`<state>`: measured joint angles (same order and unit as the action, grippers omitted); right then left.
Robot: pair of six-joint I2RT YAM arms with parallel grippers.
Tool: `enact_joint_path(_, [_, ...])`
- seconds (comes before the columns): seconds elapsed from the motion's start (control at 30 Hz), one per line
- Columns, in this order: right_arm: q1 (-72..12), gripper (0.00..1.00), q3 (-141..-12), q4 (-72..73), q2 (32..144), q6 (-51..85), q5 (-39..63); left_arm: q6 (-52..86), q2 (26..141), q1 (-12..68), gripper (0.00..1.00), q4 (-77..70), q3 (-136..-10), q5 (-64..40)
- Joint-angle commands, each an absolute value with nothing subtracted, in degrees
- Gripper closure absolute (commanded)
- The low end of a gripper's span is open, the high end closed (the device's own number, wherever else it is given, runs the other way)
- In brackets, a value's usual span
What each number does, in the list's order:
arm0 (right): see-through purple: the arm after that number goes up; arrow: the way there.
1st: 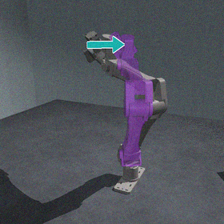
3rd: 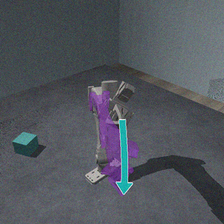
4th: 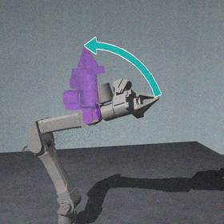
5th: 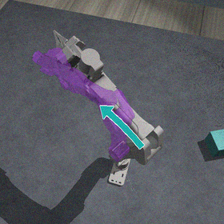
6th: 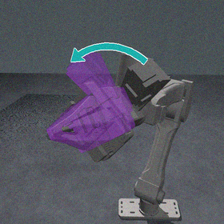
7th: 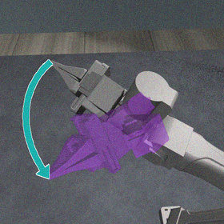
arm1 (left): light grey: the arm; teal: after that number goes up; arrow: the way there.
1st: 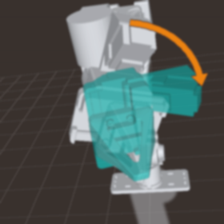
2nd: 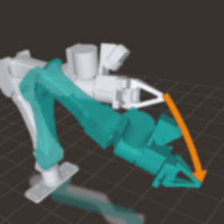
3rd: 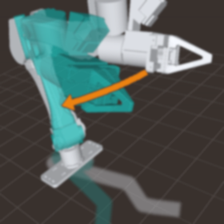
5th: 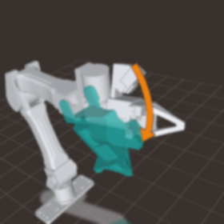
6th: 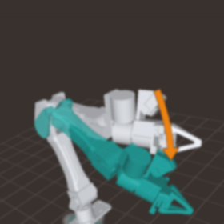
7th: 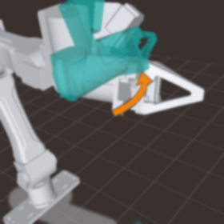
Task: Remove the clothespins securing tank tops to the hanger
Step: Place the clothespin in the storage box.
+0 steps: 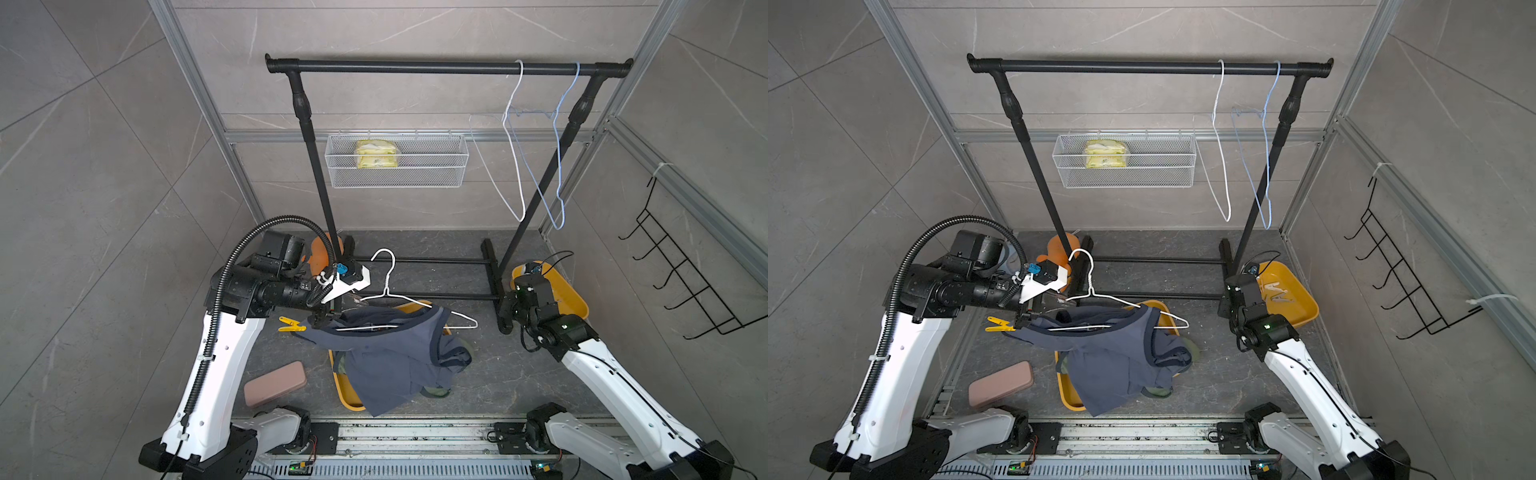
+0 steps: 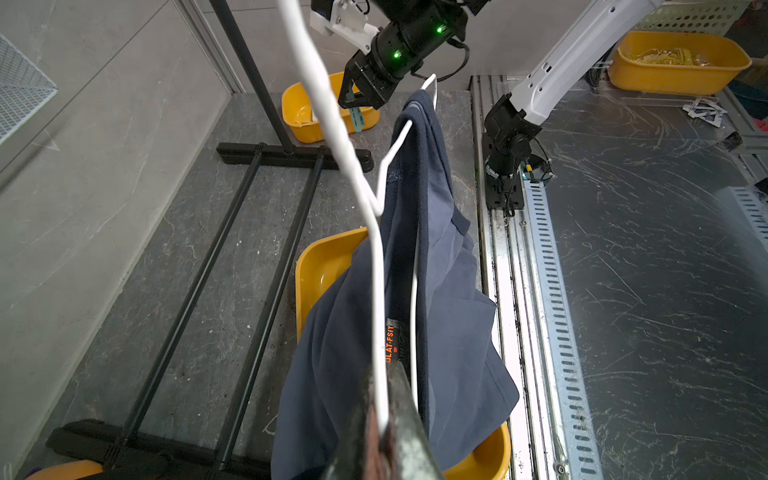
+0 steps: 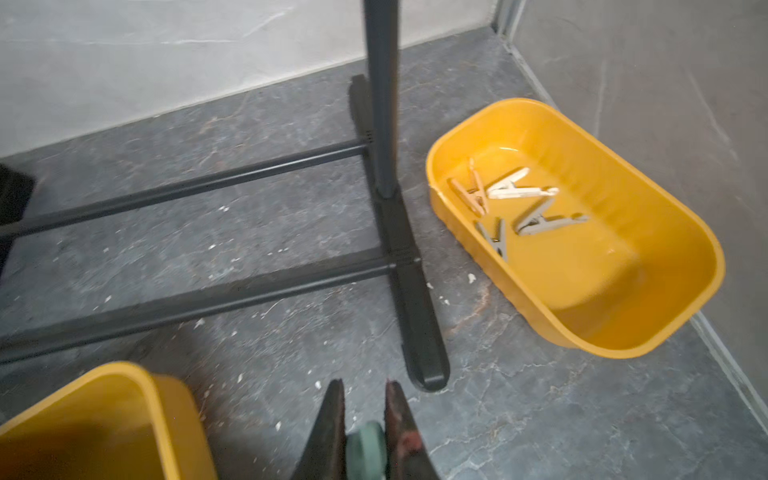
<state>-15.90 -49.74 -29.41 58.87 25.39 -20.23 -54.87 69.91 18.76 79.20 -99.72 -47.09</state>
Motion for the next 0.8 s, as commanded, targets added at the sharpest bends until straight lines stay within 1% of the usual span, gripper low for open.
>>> enact_joint_path(0.0, [-9.4, 1.0, -49.0, -22.9, 62.5, 27.7, -18.2, -54.6, 69.4, 19.0, 1.0, 77.2, -99.7, -50.7])
enact_joint_path(0.23, [5.6, 1.0, -54.2, -16.8, 73.1, 28.6, -12.6, -55.1, 69.9, 19.0, 1.0, 77.0, -99.2, -51.4])
enact_joint_path(0.33, [9.9, 1.0, -58.3, -16.1, 79.5, 28.6, -10.9, -55.5, 70.3, 19.0, 1.0, 77.0, -98.9, -51.9])
enact_joint_path(0.43, [12.3, 1.0, -58.7, -11.6, 82.0, 28.3, -12.0, -55.5, 70.5, 19.0, 1.0, 77.0, -98.8, -51.9])
enact_joint_path(0.6, [14.3, 1.0, -64.9, -14.4, 90.5, 27.9, -10.1, -55.6, 70.9, 19.1, 1.0, 77.0, -98.4, -52.5])
enact_joint_path(0.77, [15.0, 0.91, -65.2, -13.7, 95.6, 27.6, -9.5, -55.2, 71.7, 19.1, 1.0, 76.6, -98.3, -52.9])
